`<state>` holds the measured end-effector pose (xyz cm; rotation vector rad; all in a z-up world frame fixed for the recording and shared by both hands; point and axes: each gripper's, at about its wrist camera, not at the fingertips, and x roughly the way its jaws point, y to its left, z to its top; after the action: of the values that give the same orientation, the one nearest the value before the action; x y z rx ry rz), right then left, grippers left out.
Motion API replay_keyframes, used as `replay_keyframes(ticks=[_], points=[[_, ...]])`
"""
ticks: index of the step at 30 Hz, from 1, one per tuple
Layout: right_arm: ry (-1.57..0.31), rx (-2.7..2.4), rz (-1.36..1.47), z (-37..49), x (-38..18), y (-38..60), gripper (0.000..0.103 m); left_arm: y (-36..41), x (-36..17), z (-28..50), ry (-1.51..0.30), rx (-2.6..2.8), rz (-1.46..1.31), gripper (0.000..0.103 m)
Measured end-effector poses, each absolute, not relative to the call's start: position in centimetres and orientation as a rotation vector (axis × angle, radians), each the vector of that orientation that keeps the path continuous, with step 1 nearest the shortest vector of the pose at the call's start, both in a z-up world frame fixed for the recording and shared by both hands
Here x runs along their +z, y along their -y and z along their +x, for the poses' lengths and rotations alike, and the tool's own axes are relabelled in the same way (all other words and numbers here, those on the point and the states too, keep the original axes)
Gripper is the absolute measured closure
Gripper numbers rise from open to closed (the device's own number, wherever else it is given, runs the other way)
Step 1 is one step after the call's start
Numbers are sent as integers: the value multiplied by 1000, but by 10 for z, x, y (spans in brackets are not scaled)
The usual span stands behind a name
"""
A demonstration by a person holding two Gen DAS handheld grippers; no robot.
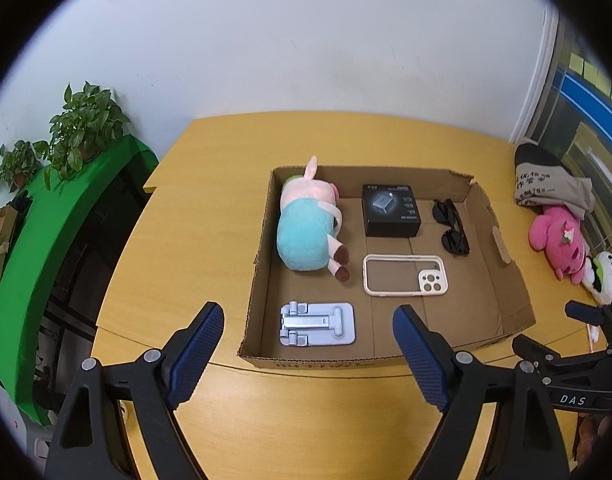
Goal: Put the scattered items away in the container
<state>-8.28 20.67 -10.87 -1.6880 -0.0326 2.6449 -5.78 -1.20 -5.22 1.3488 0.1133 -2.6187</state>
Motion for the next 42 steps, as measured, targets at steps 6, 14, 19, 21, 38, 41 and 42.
replay_keyframes(ticks=[6, 14, 19, 21, 38, 41, 42], points=[[25, 2668, -1676, -87, -110, -208, 1, 15, -58, -63, -129, -2601, 1359, 17], [8, 2661, -1688, -91, -115, -214, 1, 9, -63, -70, -115, -2599, 1364, 17], [-3, 2658, -1687, -92, -116, -217, 1, 6, -64, -73, -104, -2601, 1370, 17], [-9, 2656, -1688, -92, -118, -219, 1, 5, -65, -74, -103, -2599, 1375, 17], [-46, 2663, -1652, -89, -106, -219, 1, 6, -62, -77, -113, -2601, 1372, 17], [-63, 2667, -1648, -89, -105, -219, 1, 3, -61, -78, -94, -2604, 1371, 17], [-65, 2667, -1648, -89, -105, -219, 1, 2, -62, -79, -89, -2604, 1374, 17]])
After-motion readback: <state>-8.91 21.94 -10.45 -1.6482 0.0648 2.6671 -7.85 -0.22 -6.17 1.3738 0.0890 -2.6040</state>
